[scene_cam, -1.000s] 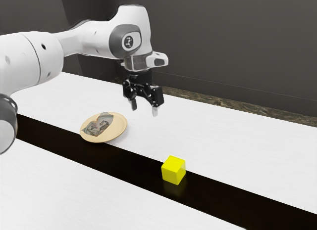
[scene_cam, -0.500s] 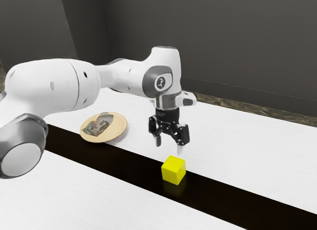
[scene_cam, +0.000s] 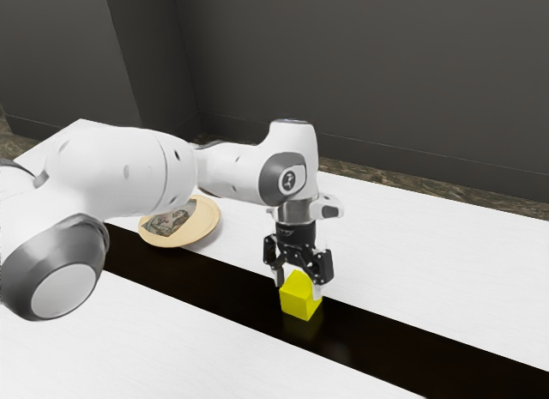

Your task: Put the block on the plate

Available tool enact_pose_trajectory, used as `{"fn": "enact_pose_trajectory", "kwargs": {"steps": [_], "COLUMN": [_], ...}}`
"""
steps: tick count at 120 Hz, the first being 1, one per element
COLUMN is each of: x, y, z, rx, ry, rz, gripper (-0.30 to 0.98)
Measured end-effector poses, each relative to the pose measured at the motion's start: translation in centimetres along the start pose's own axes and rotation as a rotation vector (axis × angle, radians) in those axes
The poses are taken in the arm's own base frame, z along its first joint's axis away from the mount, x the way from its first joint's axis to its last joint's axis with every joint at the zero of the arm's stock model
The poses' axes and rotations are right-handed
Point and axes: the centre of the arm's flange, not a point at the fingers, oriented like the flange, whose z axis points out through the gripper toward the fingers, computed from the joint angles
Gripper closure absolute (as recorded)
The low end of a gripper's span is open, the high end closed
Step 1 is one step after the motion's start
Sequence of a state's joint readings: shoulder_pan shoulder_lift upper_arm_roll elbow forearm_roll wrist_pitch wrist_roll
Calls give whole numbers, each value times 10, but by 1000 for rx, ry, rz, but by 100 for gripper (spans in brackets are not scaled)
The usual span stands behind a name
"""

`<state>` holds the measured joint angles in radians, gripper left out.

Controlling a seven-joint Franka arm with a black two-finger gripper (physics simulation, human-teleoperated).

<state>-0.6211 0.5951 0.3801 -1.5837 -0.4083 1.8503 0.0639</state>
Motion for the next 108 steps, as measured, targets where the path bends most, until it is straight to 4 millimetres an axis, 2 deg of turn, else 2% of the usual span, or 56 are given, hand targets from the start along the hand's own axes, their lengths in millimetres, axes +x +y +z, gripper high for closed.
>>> {"fn": "enact_pose_trajectory", "kwargs": {"steps": [29,48,71,108], "x": [4,6,14,26], "y": [-5,-7,-20,-16], "z": [21,22,18,27], "rx": [-11,-14,0,8], "ry": [-8,4,28,34], "rz": [-9,-7,-21,-10], "gripper": [0,0,0,0]}}
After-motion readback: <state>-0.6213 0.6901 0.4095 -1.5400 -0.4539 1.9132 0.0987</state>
